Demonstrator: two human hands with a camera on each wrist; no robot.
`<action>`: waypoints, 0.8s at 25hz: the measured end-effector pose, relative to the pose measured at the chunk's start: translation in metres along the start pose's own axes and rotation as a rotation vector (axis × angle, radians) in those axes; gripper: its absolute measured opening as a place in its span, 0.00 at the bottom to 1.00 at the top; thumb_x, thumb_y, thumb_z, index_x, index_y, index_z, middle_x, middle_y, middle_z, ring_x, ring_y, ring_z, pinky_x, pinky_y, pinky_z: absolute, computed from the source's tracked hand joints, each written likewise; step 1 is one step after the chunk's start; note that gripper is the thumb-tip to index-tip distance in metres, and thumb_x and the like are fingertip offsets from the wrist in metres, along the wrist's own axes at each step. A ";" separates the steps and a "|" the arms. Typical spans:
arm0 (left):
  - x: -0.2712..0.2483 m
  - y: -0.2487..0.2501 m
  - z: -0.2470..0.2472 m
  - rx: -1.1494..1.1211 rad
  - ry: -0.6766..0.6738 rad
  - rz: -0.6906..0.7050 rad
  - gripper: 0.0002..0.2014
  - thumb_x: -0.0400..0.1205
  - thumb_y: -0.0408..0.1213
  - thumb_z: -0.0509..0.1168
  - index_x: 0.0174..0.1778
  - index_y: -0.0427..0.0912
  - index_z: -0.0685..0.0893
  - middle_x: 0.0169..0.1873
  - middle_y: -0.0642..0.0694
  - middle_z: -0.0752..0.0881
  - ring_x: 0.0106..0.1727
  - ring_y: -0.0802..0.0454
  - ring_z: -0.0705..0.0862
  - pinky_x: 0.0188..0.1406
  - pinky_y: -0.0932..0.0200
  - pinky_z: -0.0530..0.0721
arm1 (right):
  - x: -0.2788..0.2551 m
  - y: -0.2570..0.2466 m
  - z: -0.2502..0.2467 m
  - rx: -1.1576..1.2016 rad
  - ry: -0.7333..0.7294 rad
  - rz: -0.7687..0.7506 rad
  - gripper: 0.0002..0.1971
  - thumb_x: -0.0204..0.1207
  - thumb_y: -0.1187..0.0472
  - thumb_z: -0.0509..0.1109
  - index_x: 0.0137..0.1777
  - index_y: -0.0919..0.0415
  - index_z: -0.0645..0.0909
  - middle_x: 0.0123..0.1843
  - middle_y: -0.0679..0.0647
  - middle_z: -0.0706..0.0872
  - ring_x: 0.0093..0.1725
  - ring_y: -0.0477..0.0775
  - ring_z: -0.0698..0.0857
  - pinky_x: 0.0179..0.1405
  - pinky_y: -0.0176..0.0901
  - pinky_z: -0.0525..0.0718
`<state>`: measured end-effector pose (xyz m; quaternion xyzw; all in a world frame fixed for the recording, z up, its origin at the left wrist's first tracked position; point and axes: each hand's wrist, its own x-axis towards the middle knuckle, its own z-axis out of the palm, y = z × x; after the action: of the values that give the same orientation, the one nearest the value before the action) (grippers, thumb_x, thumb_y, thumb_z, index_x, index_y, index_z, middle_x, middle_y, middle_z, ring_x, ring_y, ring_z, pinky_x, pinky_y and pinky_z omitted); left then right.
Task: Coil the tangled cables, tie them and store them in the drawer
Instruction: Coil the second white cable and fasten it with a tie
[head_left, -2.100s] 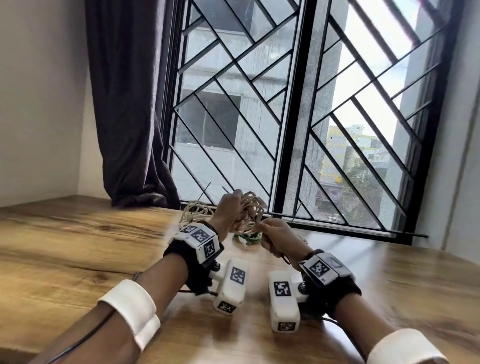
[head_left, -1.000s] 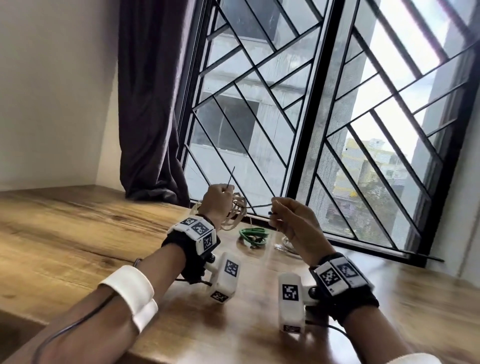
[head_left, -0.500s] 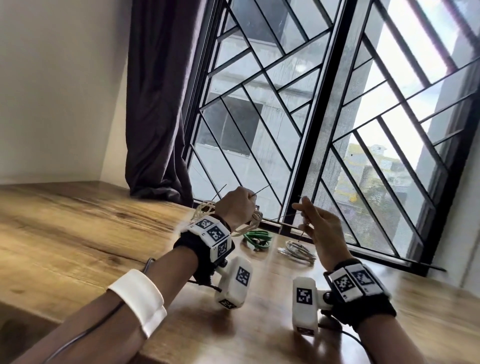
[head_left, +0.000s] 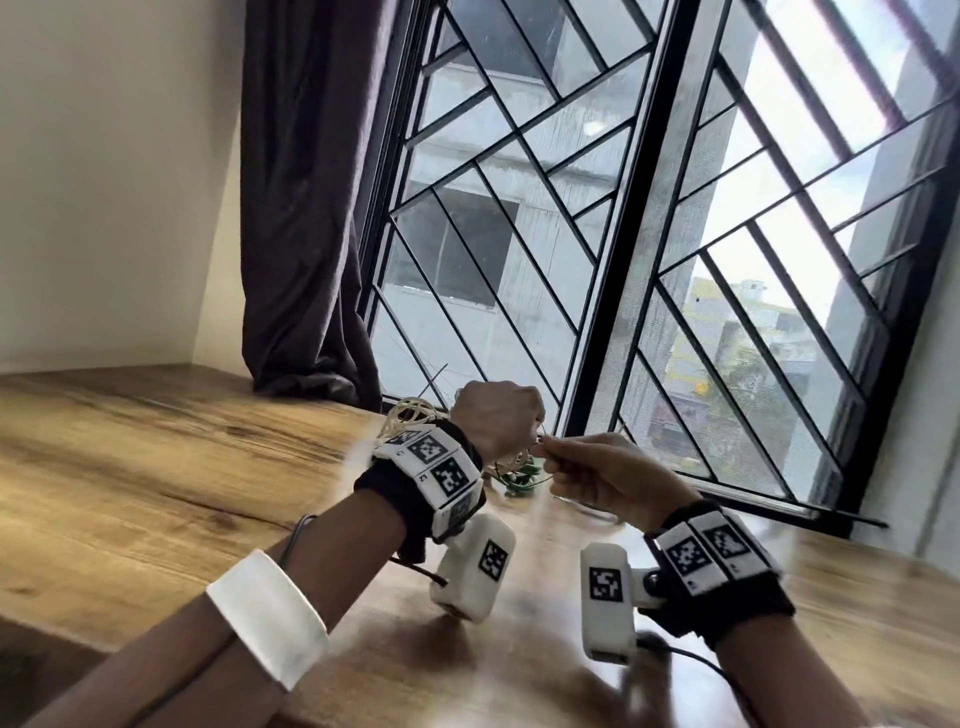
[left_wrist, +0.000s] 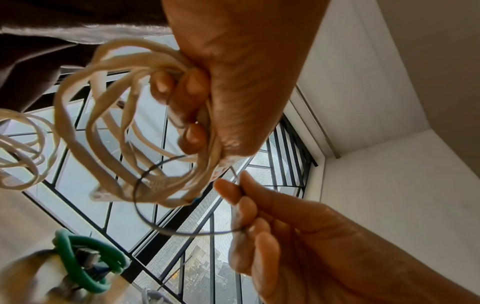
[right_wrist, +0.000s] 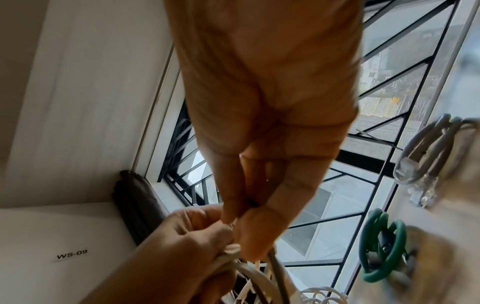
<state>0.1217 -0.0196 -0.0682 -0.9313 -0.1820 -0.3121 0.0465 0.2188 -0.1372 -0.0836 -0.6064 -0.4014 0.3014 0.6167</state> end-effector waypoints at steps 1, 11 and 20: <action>-0.001 0.000 -0.002 -0.044 0.000 -0.027 0.15 0.82 0.40 0.59 0.61 0.50 0.85 0.60 0.47 0.87 0.61 0.45 0.84 0.55 0.52 0.80 | 0.000 0.001 0.002 -0.007 0.014 -0.021 0.09 0.78 0.66 0.67 0.45 0.72 0.85 0.27 0.54 0.84 0.21 0.44 0.82 0.24 0.33 0.85; -0.014 0.014 0.009 -1.253 -0.248 -0.132 0.11 0.83 0.37 0.64 0.53 0.39 0.67 0.33 0.48 0.75 0.22 0.65 0.75 0.16 0.75 0.70 | 0.007 0.011 -0.003 0.111 0.398 -0.298 0.07 0.72 0.66 0.74 0.46 0.71 0.86 0.34 0.61 0.86 0.26 0.49 0.83 0.26 0.33 0.86; -0.012 0.020 0.020 -1.496 -0.075 -0.417 0.11 0.82 0.46 0.64 0.42 0.42 0.82 0.29 0.49 0.78 0.23 0.60 0.71 0.19 0.69 0.67 | 0.013 0.011 0.001 -0.235 0.482 -0.516 0.05 0.67 0.62 0.79 0.40 0.63 0.89 0.29 0.54 0.89 0.26 0.46 0.85 0.28 0.36 0.86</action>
<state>0.1316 -0.0376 -0.0907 -0.6713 -0.0959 -0.3225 -0.6604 0.2253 -0.1246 -0.0932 -0.6056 -0.4163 -0.0634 0.6752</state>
